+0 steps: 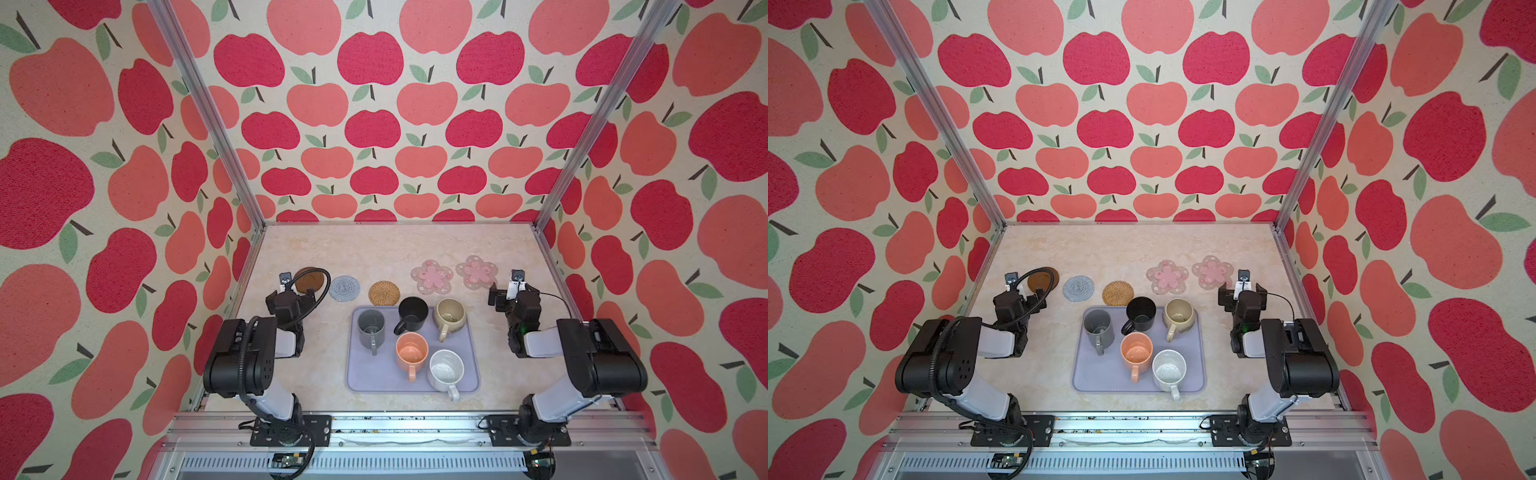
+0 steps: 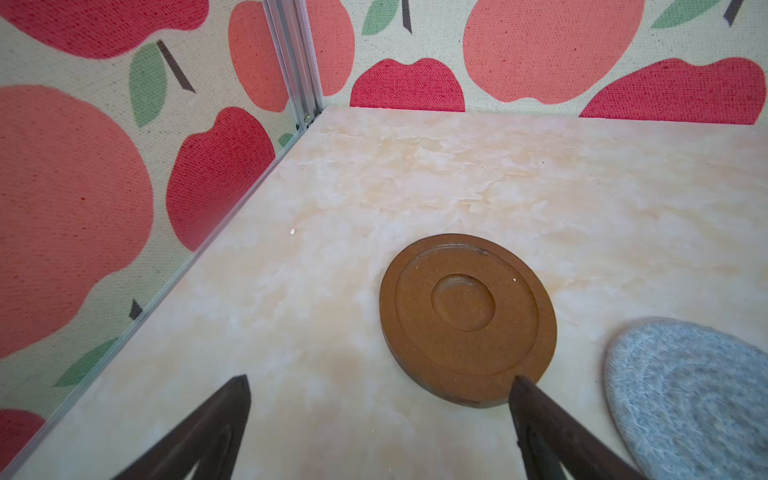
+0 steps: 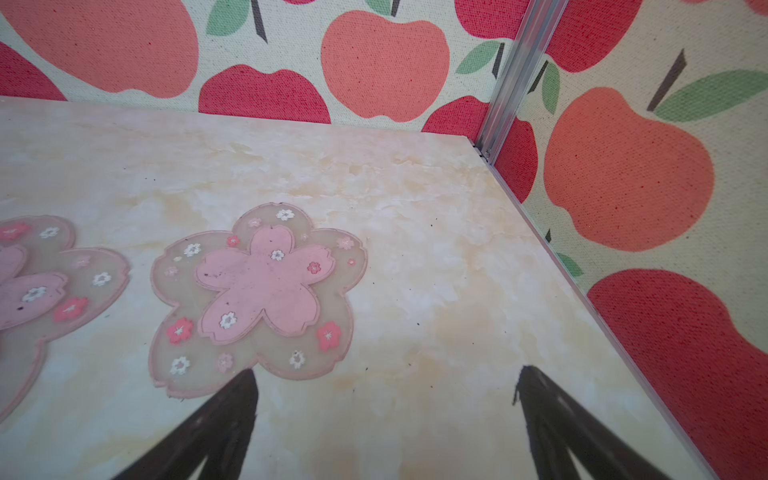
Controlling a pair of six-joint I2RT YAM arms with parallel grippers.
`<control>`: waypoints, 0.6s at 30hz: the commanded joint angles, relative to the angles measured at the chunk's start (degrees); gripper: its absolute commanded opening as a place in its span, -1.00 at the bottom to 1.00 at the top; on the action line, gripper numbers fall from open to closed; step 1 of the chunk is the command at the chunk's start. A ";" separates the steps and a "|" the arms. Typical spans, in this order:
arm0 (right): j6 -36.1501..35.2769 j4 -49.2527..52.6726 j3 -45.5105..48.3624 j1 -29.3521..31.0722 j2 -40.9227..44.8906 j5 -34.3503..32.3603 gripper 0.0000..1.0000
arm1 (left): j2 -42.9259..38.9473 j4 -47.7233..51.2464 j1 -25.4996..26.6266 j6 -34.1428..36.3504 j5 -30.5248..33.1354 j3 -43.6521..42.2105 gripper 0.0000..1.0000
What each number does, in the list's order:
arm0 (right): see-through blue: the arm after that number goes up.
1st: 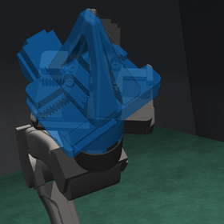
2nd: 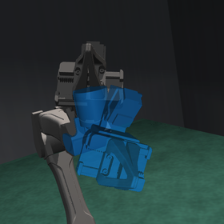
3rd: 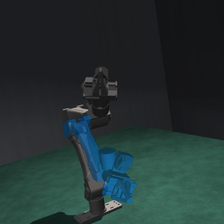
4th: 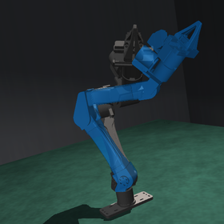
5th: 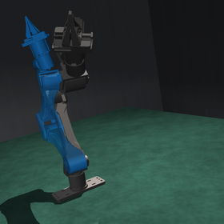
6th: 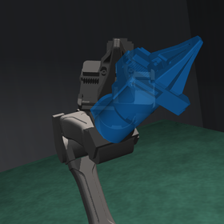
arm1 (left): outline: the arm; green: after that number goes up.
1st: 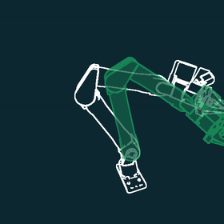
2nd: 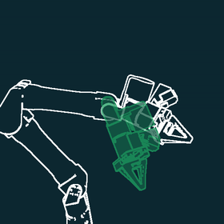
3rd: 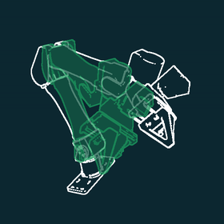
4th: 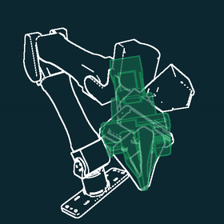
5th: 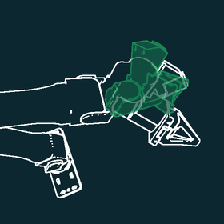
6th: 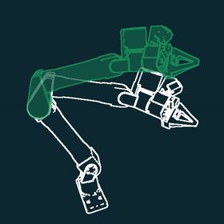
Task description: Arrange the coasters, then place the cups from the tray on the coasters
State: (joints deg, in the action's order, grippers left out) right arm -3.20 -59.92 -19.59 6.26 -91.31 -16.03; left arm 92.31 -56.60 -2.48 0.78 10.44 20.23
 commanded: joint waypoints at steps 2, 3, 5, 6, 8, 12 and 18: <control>-0.74 -0.28 -0.25 0.33 -0.28 -0.36 0.99 | 0.50 -1.08 0.03 -0.86 -0.59 0.78 0.98; -0.75 -0.28 -0.24 0.39 -0.27 -0.38 0.99 | 0.53 -1.09 0.02 -0.86 -0.59 0.82 0.98; -0.75 -0.24 -0.26 0.35 -0.28 -0.35 0.99 | 0.51 -1.13 0.02 -0.82 -0.59 0.78 0.98; -0.75 -0.20 -0.27 0.40 -0.33 -0.32 0.99 | 0.51 -1.08 0.02 -0.86 -0.59 0.82 0.98; -0.67 -0.17 -0.36 0.40 -0.28 -0.40 0.99 | 0.57 -1.12 0.02 -0.86 -0.59 0.79 0.98; -0.67 -0.11 -0.35 0.36 -0.29 -0.43 0.99 | 0.55 -1.10 0.02 -0.86 -0.59 0.78 0.98; -0.60 0.24 -0.47 0.41 -0.32 -0.25 0.99 | 0.46 -0.83 -0.07 -0.90 -0.77 0.88 0.98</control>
State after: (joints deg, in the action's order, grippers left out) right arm -3.22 -59.92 -19.59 6.26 -91.31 -16.01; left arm 92.31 -56.60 -2.48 0.78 10.41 20.23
